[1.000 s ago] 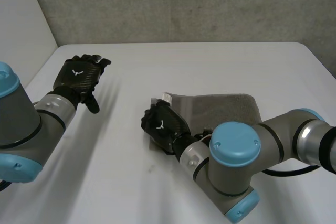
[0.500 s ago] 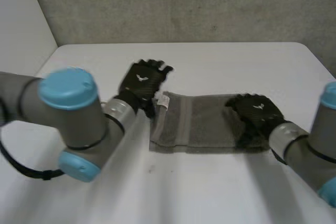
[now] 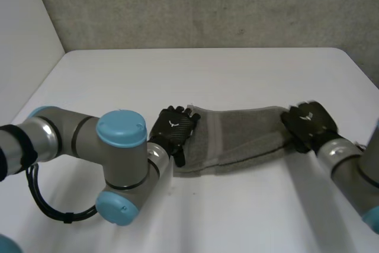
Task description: Fold the towel.
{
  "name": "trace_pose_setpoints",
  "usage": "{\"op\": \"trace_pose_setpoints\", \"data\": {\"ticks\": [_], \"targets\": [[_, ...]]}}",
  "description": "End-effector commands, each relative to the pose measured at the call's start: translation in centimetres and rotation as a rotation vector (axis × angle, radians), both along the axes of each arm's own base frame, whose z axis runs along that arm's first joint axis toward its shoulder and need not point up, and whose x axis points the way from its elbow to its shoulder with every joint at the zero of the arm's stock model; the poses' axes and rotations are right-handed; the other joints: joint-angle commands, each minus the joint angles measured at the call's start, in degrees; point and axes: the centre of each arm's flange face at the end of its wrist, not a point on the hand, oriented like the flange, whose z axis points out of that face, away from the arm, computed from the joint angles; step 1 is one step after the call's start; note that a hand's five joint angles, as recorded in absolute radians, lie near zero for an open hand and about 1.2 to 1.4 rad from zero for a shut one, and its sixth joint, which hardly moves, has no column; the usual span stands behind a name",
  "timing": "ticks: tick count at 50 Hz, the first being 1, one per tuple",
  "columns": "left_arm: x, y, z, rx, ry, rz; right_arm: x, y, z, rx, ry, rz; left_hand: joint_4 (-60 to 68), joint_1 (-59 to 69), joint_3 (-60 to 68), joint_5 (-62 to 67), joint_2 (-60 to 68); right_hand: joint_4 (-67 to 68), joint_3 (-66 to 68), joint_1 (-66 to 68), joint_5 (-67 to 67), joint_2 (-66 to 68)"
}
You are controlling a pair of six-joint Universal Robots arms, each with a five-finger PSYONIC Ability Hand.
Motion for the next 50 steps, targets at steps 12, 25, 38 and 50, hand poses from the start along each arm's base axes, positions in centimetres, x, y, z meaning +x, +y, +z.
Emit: {"op": "trace_pose_setpoints", "data": {"ticks": [12,25,38,50], "targets": [[9.1,-4.2,7.1,-0.084,0.066,0.259,16.2,9.3,-0.3,-0.259,0.149,0.531,1.54,1.19,1.6,-0.3,1.57,11.67,12.32,27.98,15.03,12.61],[10.3,-4.1,9.7,-0.14,0.102,0.279,17.6,11.2,-0.7,-0.19,0.064,0.603,1.37,1.03,1.43,-0.46,1.41,-44.09,-43.44,-27.78,-40.72,-43.15],[2.8,-2.1,13.6,-0.22,0.259,0.087,8.5,4.7,6.9,0.165,-0.476,0.135,4.4,4.05,4.46,2.56,4.43,-58.33,-57.68,-42.02,-54.97,-57.39],[-1.5,-0.2,9.0,0.142,0.333,0.051,3.7,2.2,5.6,0.422,-0.616,-0.034,4.23,3.89,4.29,2.4,4.27,-58.33,-57.68,-42.02,-54.97,-57.39]]}}
